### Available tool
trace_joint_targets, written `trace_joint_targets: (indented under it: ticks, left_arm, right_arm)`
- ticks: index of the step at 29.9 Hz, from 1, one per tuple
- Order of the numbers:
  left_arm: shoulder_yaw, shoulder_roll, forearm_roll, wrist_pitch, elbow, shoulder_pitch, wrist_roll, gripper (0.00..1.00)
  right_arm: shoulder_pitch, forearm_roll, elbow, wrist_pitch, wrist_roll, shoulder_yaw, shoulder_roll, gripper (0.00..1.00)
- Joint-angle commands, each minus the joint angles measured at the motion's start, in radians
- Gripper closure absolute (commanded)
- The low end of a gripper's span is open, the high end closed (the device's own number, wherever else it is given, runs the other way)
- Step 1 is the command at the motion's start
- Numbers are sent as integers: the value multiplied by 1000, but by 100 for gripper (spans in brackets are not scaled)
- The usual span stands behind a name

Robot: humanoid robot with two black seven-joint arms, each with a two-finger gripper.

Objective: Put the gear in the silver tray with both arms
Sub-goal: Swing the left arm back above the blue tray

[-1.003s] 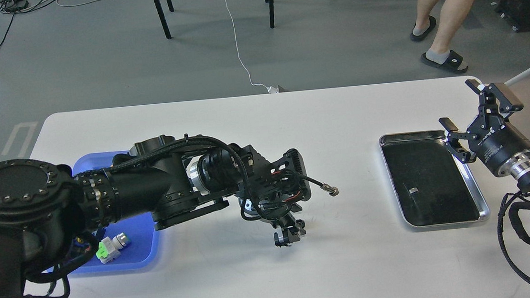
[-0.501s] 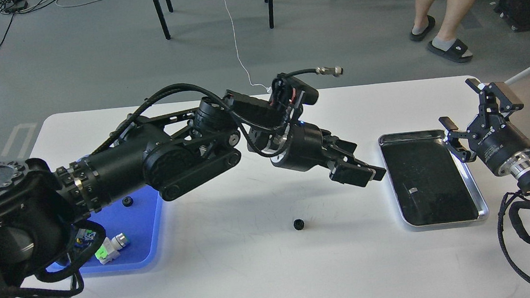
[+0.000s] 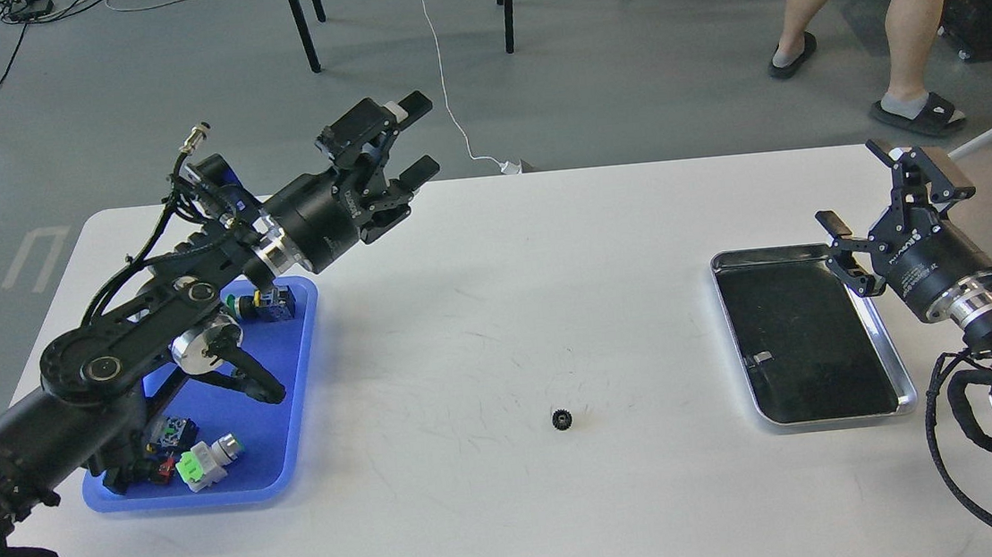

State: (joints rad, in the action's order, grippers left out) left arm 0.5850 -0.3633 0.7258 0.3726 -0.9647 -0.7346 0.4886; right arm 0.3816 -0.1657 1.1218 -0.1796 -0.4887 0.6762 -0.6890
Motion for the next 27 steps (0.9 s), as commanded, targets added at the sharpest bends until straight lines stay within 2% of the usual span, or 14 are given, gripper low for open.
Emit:
trace_joint_targets:
  ticks: [1, 8, 14, 17, 24, 27]
  left_arm:
    - [116, -3, -3, -1, -26, 104, 0, 2]
    - [257, -2, -34, 20, -35, 185, 0, 2]
    - [390, -3, -216, 116, -35, 299, 0, 2]
    - [443, -5, -238, 116, -35, 356, -31, 2]
    - [457, -35, -240, 116, -72, 397, -38, 2]
    - [460, -43, -240, 116, -89, 409, -38, 2]
  right_arm:
    - [0, 0, 0, 2, 0, 0, -1, 1]
    - [0, 0, 3, 2, 0, 9, -3, 1]
    - [-1, 3, 1, 5, 0, 55, -4, 1]
    - [-3, 3, 0, 3, 0, 72, -1, 1]
    - [10, -14, 1, -9, 0, 22, -6, 1]
    - [83, -46, 6, -9, 0, -18, -12, 1]
